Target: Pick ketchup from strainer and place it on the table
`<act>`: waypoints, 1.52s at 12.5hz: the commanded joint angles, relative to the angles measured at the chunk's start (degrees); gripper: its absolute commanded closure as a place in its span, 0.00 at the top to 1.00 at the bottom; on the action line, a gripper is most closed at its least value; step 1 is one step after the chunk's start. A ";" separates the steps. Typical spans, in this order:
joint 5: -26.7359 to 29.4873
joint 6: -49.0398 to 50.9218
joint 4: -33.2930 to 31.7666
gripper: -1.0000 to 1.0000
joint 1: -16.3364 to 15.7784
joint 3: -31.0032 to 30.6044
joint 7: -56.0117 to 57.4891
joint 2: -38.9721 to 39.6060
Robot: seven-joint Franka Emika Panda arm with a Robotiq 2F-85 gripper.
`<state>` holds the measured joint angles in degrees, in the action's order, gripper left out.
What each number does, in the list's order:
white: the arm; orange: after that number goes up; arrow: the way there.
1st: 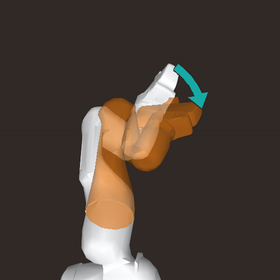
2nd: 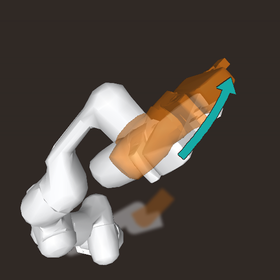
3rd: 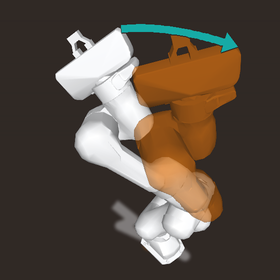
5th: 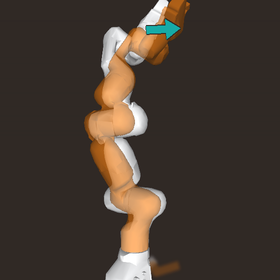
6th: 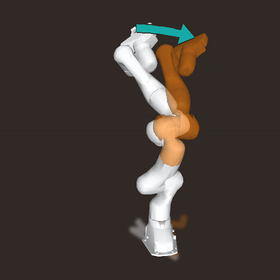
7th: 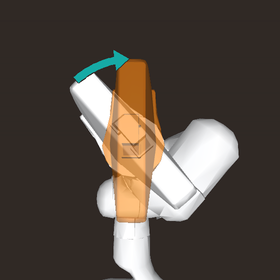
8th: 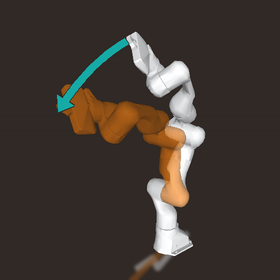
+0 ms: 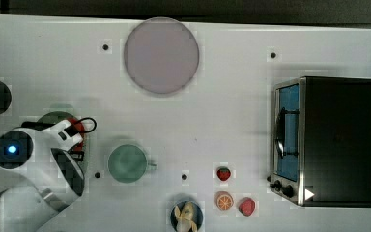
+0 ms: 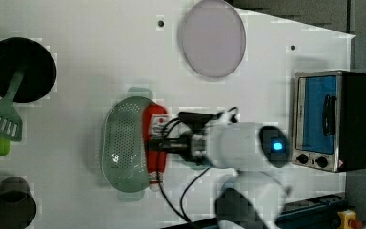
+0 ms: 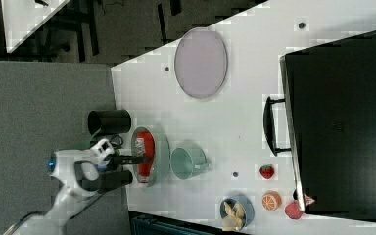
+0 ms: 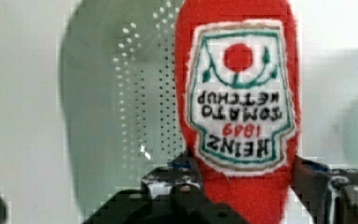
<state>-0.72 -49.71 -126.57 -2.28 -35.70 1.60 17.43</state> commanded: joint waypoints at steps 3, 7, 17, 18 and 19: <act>4.99 16.19 10.15 0.58 5.99 1.97 -0.24 -9.27; 4.75 18.21 12.29 0.58 9.21 10.19 8.99 -10.37; 4.60 17.19 3.45 0.58 10.27 30.81 18.38 -10.25; 4.60 15.33 1.19 0.58 10.29 31.29 18.42 -10.21; 4.60 12.22 -1.14 0.58 10.28 31.51 18.41 -10.07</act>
<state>3.77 -36.84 -126.90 11.11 -2.04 16.73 8.26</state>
